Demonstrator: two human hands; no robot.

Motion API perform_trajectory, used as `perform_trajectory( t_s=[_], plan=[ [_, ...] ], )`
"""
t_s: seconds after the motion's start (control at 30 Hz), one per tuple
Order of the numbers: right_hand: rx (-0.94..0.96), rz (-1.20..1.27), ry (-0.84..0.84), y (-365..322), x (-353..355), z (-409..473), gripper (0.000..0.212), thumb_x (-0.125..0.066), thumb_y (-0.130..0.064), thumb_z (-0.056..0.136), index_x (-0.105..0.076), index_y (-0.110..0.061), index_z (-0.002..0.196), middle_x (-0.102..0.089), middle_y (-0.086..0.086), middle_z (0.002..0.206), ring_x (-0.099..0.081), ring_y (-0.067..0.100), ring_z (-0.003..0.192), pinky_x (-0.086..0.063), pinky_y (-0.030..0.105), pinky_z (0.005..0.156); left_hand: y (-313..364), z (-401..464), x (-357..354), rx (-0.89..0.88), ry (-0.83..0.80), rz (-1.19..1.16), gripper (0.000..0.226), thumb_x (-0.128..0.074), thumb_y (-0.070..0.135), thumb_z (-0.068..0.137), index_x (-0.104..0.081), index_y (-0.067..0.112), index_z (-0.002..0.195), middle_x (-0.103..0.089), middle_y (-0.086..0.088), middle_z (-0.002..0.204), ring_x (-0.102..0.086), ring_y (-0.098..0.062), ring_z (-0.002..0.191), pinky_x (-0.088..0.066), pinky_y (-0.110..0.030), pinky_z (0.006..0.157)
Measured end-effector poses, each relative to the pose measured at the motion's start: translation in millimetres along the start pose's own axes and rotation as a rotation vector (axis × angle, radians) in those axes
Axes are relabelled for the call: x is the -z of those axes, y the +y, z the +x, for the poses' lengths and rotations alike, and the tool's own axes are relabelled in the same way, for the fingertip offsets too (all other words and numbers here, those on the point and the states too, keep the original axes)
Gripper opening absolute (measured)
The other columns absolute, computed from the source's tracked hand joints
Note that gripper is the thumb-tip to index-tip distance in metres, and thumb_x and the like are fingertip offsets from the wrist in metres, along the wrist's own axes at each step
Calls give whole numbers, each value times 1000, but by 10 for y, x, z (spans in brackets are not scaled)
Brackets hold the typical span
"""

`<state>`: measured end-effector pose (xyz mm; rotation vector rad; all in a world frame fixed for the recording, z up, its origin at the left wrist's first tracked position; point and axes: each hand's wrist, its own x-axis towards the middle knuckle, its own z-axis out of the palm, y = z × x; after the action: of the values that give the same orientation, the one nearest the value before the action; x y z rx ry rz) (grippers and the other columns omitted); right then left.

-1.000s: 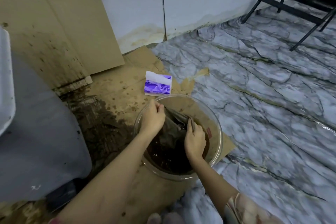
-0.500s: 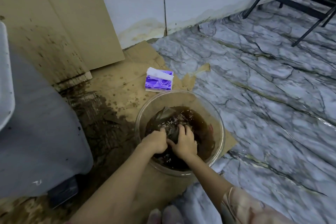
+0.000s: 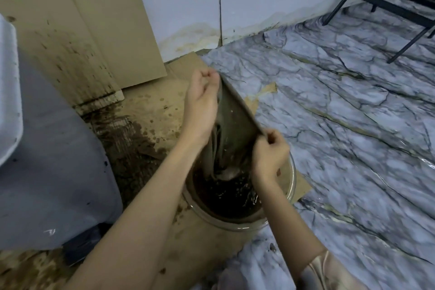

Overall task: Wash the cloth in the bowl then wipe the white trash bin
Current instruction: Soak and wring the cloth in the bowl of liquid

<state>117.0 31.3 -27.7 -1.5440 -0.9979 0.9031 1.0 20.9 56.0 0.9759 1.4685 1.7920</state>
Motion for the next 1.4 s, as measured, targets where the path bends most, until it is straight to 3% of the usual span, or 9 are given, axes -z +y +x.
perform_trajectory(
  t_s=[0.13, 0.3, 0.5, 0.67, 0.8, 1.07, 1.2, 1.3, 1.4],
  plan=[
    [111, 246, 9, -419, 58, 33, 25, -48, 3, 77, -68, -12, 77, -61, -8, 66, -52, 0, 60, -44, 18, 59, 103, 87, 96, -145, 57, 120, 15, -40, 22, 101, -44, 29, 88, -37, -5, 59, -36, -13, 46, -30, -30, 47],
    [115, -305, -194, 178, -3, 1, 50, -47, 2, 76, -68, -20, 115, -69, 2, 113, -61, 19, 107, -46, 26, 88, -771, -225, 95, 181, -193, 417, 36, -61, 44, 84, -49, 19, 107, -63, -2, 100, -60, -13, 93, -45, -30, 87],
    [35, -1138, -940, 972, -22, -205, 80, -47, -17, 95, 9, -24, 152, 8, 9, 160, 1, 31, 147, -16, 46, 116, -1373, -726, 279, 568, -927, 1331, 85, -57, 17, 88, 0, 6, 151, -14, -20, 154, -27, -33, 140, -33, -38, 111],
    [99, -1096, -884, 911, -59, -183, 70, -42, -14, 94, -6, -23, 153, -19, 14, 156, -40, 35, 132, -39, 44, 101, -1324, -737, 178, 461, -896, 1578, 75, -55, 7, 88, -11, 3, 148, -37, -19, 144, -41, -32, 130, -40, -38, 101],
    [17, -624, -424, 658, -36, -194, 34, -38, -7, 95, -60, -17, 119, -66, 13, 113, -62, 32, 103, -48, 34, 81, -1050, -526, 107, 401, -768, 1632, 41, -54, 19, 88, -52, 9, 128, -56, -11, 129, -55, -28, 119, -47, -36, 91],
    [278, -2, 41, -428, -15, -88, 18, -43, -12, 96, -57, -11, 87, -51, -12, 68, -46, 2, 60, -31, 25, 61, 53, 99, 33, 399, -516, 1069, 21, -38, 2, 82, -48, 1, 63, -46, -20, 69, -44, -31, 60, -23, -27, 48],
    [372, -37, 37, -555, 17, 0, 29, -37, -22, 94, -60, -5, 100, -60, 2, 91, -51, 18, 88, -35, 25, 74, 265, 179, 61, 181, -375, 1057, 21, -42, 10, 79, -61, 3, 82, -60, -15, 88, -53, -27, 77, -37, -28, 60],
    [343, -354, -140, -182, 34, 37, 34, -39, -16, 97, -57, -10, 125, -56, 8, 121, -44, 24, 117, -29, 26, 94, -42, 63, 90, 236, -567, 1256, 15, -48, 12, 81, -60, 6, 88, -61, -13, 94, -55, -26, 85, -41, -29, 60],
    [269, -632, -459, 443, 21, -46, 43, -38, -16, 93, -51, -19, 133, -50, 6, 137, -41, 26, 129, -33, 38, 104, -563, -147, 120, 314, -704, 1349, 37, -50, 10, 83, -58, 7, 118, -59, -15, 124, -56, -31, 112, -48, -36, 91]
  ],
)
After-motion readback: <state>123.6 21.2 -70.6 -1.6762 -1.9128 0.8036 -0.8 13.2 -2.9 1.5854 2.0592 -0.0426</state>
